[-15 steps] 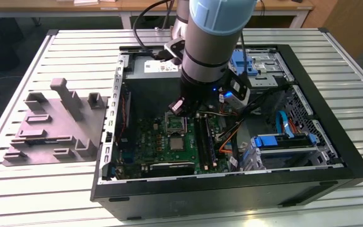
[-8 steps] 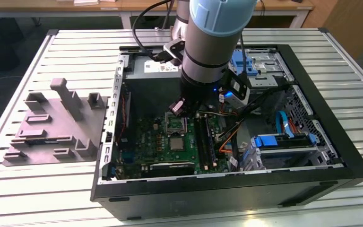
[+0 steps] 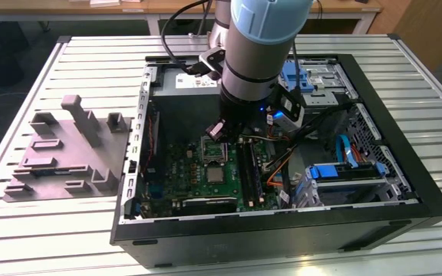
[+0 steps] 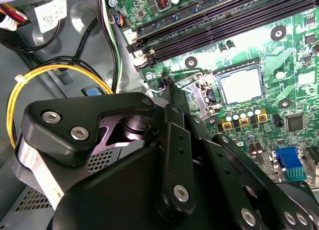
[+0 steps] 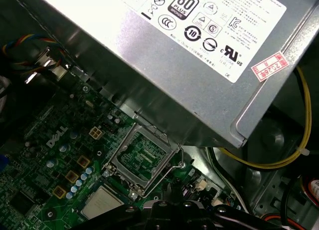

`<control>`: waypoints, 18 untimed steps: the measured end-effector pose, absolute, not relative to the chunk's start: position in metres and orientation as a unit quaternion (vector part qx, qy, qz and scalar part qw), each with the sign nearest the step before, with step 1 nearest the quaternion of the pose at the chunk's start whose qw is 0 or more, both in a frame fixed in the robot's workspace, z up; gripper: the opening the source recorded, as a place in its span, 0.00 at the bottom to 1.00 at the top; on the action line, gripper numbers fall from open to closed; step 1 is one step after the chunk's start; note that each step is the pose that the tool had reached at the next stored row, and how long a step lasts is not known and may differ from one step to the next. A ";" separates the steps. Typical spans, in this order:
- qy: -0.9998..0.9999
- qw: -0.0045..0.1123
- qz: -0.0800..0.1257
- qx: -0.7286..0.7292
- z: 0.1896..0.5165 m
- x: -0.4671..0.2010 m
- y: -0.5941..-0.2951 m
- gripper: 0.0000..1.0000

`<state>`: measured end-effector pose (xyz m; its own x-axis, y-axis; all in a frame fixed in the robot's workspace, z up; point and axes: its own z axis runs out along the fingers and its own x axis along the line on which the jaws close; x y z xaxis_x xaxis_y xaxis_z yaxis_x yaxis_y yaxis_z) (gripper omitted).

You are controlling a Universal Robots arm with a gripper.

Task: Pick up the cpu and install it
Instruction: 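Close the cpu cover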

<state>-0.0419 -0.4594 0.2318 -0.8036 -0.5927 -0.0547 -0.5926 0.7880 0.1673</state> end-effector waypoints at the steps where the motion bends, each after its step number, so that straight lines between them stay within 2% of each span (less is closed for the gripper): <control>1: -0.946 0.000 -0.088 0.313 0.232 -0.042 -0.459 0.11; 8: -0.938 -0.001 -0.091 0.336 0.230 -0.042 -0.459 0.11; 13: -0.936 -0.010 -0.107 0.336 0.228 -0.041 -0.458 0.11; 18: -0.929 -0.023 -0.103 0.356 0.227 -0.041 -0.458 0.11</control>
<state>-0.0407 -0.4580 0.2267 -0.7459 -0.6559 -0.1159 -0.6653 0.7255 0.1759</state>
